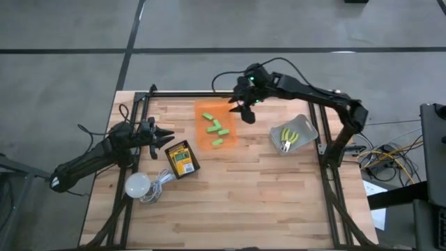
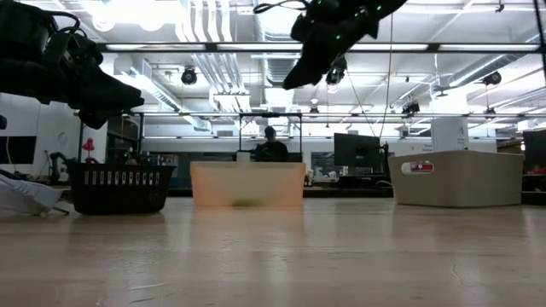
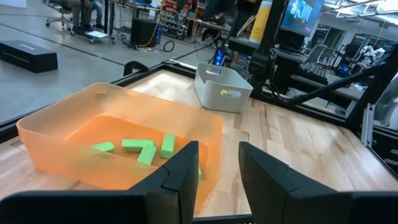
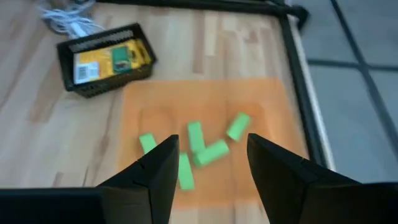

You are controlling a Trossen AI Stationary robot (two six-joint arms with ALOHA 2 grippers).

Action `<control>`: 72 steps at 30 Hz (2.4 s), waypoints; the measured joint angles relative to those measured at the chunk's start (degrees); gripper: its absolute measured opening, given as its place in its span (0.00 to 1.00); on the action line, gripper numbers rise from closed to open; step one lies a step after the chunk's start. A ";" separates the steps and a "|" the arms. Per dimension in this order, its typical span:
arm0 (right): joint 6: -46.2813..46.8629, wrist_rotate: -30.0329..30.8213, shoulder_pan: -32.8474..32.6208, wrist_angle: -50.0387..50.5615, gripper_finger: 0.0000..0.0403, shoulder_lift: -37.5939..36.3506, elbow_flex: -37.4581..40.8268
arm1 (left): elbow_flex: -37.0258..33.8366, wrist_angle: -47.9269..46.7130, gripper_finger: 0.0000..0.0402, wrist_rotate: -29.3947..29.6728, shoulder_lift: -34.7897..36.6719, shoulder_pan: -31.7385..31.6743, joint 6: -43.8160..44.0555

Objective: Pick & Place School Supplies
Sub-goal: Return to Home Position

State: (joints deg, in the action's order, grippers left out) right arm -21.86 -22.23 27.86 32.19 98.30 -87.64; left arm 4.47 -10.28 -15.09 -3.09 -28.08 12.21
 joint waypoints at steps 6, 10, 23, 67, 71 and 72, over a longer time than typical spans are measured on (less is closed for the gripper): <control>0.52 4.62 -0.05 9.44 0.48 -4.98 0.11 | 0.00 0.02 0.30 -0.02 -0.02 -0.01 0.00; 0.78 4.39 -0.09 12.96 0.49 -7.69 0.21 | 0.00 0.02 0.30 0.00 -0.04 -0.02 0.00; 8.73 -1.85 -0.13 -15.06 0.49 -17.82 18.08 | 0.00 0.03 0.30 -0.02 -0.04 -0.02 0.00; 37.97 10.39 0.65 -59.63 0.49 -67.31 87.12 | 0.00 0.07 0.30 -0.02 -0.07 0.00 0.00; 39.55 9.09 0.65 -50.04 0.49 -73.80 87.12 | 0.00 0.07 0.30 -0.02 -0.07 0.00 0.00; 40.20 8.81 0.63 -47.88 0.49 -75.88 87.12 | 0.00 0.07 0.30 -0.02 -0.07 -0.02 0.00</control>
State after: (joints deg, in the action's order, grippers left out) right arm 18.33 -13.41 28.49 -15.69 22.42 -0.51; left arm 4.47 -10.22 -15.11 -3.16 -28.09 12.21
